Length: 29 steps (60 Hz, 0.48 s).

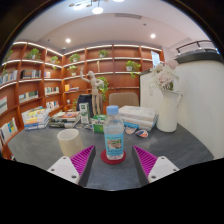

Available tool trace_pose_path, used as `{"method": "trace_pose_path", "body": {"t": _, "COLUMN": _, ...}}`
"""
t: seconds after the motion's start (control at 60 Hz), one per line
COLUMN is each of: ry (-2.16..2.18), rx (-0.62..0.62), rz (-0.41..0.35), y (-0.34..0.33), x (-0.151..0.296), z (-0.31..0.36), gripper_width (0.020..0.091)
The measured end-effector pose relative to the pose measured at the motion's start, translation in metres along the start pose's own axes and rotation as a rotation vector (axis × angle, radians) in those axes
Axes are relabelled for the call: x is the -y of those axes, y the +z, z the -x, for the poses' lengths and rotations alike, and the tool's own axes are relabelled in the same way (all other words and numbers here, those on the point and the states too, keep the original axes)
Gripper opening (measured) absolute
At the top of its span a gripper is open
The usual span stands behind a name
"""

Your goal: Pour water

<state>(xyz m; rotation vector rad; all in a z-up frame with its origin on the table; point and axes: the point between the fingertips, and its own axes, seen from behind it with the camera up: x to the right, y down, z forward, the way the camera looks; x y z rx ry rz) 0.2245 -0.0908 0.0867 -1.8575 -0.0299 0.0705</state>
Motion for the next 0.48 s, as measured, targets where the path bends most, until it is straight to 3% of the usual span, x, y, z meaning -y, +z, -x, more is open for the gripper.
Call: {"method": "trace_pose_path", "body": {"t": 0.483, "ry": -0.056, "rx": -0.074, "rz": -0.082, "y": -0.058, "x": 0.017, "z": 0.000, "gripper_width": 0.0730}}
